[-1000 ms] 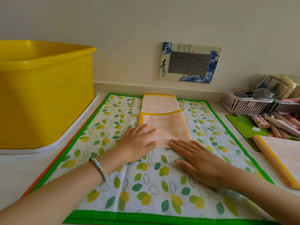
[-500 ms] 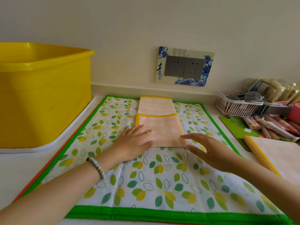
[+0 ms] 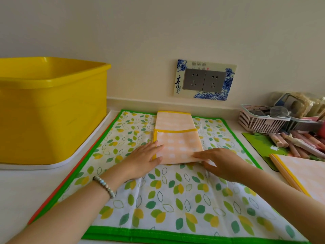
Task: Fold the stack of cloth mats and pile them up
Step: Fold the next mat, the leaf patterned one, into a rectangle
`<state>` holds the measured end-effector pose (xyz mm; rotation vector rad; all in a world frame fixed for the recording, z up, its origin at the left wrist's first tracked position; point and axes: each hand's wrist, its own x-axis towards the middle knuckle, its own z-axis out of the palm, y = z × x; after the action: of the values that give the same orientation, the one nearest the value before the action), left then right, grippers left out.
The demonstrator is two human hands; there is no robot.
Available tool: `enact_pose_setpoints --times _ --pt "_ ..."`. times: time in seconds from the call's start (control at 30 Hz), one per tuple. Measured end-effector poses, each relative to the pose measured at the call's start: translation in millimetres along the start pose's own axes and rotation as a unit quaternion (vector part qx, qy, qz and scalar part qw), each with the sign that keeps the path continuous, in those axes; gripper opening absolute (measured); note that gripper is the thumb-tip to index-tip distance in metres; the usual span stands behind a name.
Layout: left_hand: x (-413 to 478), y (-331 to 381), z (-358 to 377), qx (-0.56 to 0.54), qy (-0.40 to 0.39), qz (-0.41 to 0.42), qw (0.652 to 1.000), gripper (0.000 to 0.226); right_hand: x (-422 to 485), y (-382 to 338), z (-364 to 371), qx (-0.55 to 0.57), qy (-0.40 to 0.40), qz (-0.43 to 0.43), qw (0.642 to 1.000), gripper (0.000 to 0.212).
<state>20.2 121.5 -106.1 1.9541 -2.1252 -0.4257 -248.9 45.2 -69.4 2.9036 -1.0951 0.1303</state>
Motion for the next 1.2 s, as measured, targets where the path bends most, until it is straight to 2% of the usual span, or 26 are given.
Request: enact_pose_setpoints --times 0.1,0.23,0.37,0.43,0.53,0.6,0.7,0.77,0.83,0.9,1.03,1.2 --pt "0.1 3.3 -2.2 0.025 -0.015 -0.002 1.0 0.054 2.7 -0.6 -1.1 0.003 0.008 0.008 1.0 0.038" --pt "-3.0 4.6 -3.8 0.015 0.002 0.005 1.0 0.057 -0.9 -3.4 4.6 0.025 0.029 0.035 0.999 0.037" --pt "-15.4 9.2 -16.6 -0.119 -0.029 0.029 0.992 0.09 -10.1 -4.0 -1.4 0.114 0.074 0.047 0.99 0.032" --pt "-23.2 10.1 -22.3 -0.13 -0.016 0.042 0.99 0.085 -20.5 -7.2 -8.3 0.138 0.113 0.038 0.983 0.03" --pt "-32.1 8.7 -24.9 -0.049 0.034 0.083 0.995 0.064 -43.0 -21.3 -19.4 0.141 0.135 -0.015 0.981 0.031" --pt "-36.0 10.6 -26.9 0.021 0.02 0.115 0.993 0.068 -58.7 -31.6 -23.9 0.15 0.136 -0.061 0.977 0.029" --pt "-42.0 14.1 -23.2 0.152 -0.02 0.138 0.978 0.078 -76.0 -41.0 -22.1 0.165 0.178 -0.114 0.964 0.028" --pt "-47.9 17.6 -17.3 0.186 -0.026 0.138 0.973 0.09 -82.1 -40.8 -20.4 0.156 0.198 -0.125 0.96 0.034" --pt "-54.4 23.2 -11.8 0.17 -0.044 0.133 0.975 0.091 -82.8 -34.6 -17.9 0.121 0.163 -0.131 0.97 0.051" --pt "-59.3 28.4 -5.5 0.187 -0.058 0.149 0.969 0.086 -79.2 -26.7 -13.7 0.099 0.084 -0.124 0.984 0.064" --pt "-70.4 30.4 -1.4 0.16 -0.061 0.174 0.97 0.104 -69.5 -14.6 -1.0 0.093 -0.004 -0.127 0.988 0.062" --pt "-78.9 29.7 -4.9 0.128 -0.072 0.178 0.973 0.109 -67.5 -9.0 7.3 0.093 -0.018 -0.139 0.986 0.054"
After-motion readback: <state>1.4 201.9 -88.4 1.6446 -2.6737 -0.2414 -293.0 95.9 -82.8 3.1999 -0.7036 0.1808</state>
